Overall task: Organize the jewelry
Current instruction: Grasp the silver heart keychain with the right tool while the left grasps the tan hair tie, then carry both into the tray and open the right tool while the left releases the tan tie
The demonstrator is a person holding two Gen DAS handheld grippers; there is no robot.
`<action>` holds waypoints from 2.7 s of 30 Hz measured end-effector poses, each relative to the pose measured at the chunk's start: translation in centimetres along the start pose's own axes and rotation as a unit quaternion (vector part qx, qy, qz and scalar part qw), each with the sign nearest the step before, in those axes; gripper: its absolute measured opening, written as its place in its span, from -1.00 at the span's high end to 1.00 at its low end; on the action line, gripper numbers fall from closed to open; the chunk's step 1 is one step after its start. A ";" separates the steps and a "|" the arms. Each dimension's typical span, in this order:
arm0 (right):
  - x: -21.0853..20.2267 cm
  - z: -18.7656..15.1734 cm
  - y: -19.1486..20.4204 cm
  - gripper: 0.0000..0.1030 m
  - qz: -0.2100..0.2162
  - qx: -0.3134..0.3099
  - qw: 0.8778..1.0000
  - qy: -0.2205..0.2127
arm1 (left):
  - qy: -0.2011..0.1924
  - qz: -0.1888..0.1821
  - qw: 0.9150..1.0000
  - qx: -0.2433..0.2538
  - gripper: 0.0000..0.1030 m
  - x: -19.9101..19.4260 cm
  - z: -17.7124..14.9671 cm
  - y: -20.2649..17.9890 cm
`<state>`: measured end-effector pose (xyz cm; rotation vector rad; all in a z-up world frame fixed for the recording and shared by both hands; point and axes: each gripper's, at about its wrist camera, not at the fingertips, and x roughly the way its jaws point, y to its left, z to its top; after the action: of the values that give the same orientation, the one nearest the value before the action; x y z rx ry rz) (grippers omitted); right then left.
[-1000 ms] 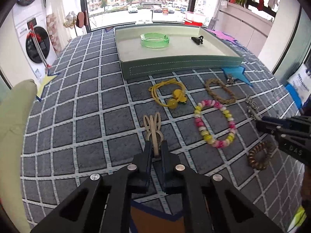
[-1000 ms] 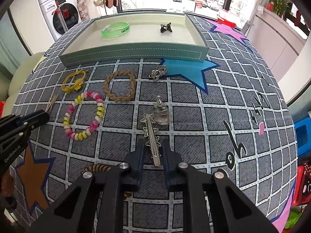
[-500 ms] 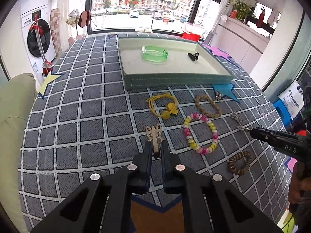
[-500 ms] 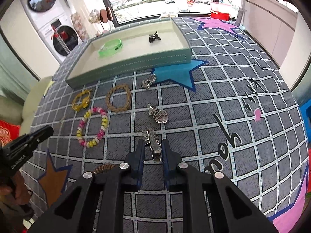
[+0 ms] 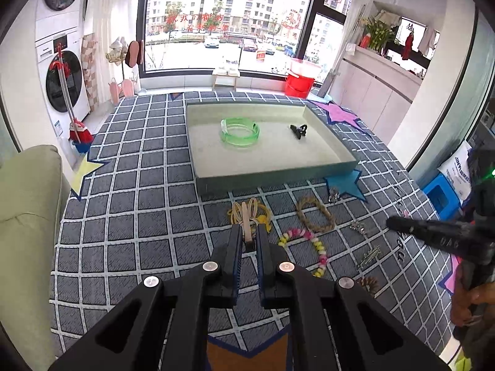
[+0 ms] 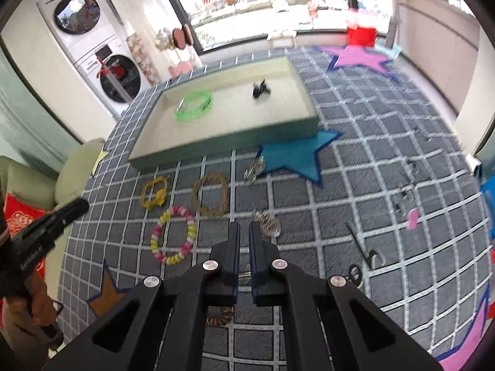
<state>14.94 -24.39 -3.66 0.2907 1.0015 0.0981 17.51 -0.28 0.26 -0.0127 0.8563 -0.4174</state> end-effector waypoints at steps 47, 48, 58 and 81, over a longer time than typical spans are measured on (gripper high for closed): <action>3.0 15.9 0.0 0.63 0.007 -0.008 0.998 -0.055 | -0.021 0.020 1.000 -0.008 0.56 5.9 12.0 0.2; 3.7 16.6 -0.1 0.63 0.008 -0.004 0.999 -0.051 | -0.018 0.022 1.000 -0.008 0.56 6.7 12.4 0.3; 10.7 18.2 -1.8 0.63 -0.012 0.013 1.000 -0.016 | 0.033 0.046 0.998 -0.011 0.57 14.7 12.8 0.9; 13.2 16.4 -2.2 0.00 -0.034 0.014 0.999 -0.007 | 0.060 0.114 0.991 0.025 0.56 18.6 10.8 -0.3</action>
<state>35.77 -26.84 -6.79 0.2821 0.9988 0.0208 36.06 -8.93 -6.14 0.1560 0.9537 -0.2266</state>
